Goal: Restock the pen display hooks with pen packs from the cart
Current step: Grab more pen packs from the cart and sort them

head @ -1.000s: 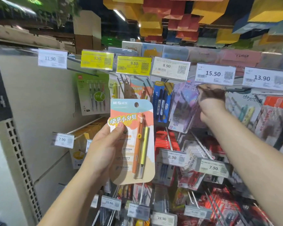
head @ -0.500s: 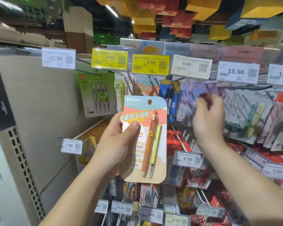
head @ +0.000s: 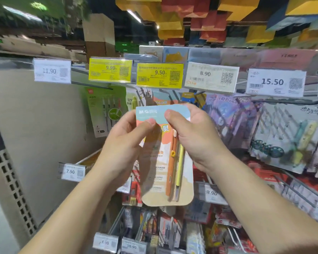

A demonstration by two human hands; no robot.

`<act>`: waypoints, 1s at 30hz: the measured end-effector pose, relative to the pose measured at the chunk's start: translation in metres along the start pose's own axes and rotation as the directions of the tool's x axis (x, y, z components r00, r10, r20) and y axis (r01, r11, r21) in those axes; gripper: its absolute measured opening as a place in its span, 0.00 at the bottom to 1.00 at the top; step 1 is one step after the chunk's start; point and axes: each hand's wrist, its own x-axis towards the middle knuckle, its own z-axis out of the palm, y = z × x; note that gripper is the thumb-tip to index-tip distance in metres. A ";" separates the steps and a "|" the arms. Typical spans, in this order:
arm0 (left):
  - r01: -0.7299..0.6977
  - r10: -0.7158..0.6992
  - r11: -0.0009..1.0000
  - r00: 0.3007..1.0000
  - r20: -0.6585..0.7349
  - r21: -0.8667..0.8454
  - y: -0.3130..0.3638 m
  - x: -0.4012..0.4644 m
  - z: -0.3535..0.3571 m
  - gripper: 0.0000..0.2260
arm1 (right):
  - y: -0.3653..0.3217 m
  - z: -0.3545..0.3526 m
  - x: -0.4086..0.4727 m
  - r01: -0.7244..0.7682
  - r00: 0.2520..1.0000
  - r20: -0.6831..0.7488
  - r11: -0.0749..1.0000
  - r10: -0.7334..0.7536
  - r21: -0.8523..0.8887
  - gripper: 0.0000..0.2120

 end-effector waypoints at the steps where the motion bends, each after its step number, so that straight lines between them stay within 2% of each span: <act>1: -0.019 0.019 1.000 1.000 -0.003 0.006 0.005 0.003 0.002 0.09 | -0.003 0.001 0.002 0.024 1.000 0.001 1.000 -0.024 -0.014 0.03; 5: -0.097 0.098 0.995 0.994 -0.047 0.032 0.017 0.013 0.008 0.09 | -0.010 0.009 0.013 0.158 0.987 -0.001 0.986 -0.158 -0.045 0.06; 8: -0.102 0.104 0.994 0.992 -0.075 0.033 0.025 0.019 0.010 0.08 | -0.013 0.013 0.021 0.183 0.983 0.001 0.980 -0.184 -0.076 0.18; 11: -0.097 0.102 0.994 0.990 -0.101 0.056 0.032 0.026 0.011 0.10 | -0.018 0.017 0.025 0.190 0.981 -0.003 0.975 -0.192 -0.118 0.23; 14: -0.091 0.099 0.993 0.988 -0.121 0.076 0.035 0.034 0.013 0.09 | -0.021 0.017 0.030 0.175 0.983 -0.036 0.981 -0.178 -0.088 0.20; 22: -0.048 0.067 0.991 0.987 -0.148 0.127 0.038 0.048 0.013 0.11 | -0.023 0.019 0.040 -0.011 0.997 -0.071 0.999 0.008 -0.051 0.10; 24: -0.051 0.072 0.989 0.987 -0.147 0.141 0.037 0.050 0.011 0.10 | -0.025 0.021 0.040 -0.034 0.996 -0.084 0.998 0.030 -0.048 0.10; 28: -0.068 0.088 0.985 0.988 -0.124 0.156 0.036 0.051 0.007 0.10 | -0.025 0.019 0.038 -0.042 0.995 -0.089 0.996 0.035 -0.074 0.17; 30: -0.081 0.101 0.983 0.988 -0.116 0.162 0.034 0.052 0.008 0.10 | -0.024 0.017 0.038 -0.030 0.995 -0.094 0.996 0.022 -0.079 0.16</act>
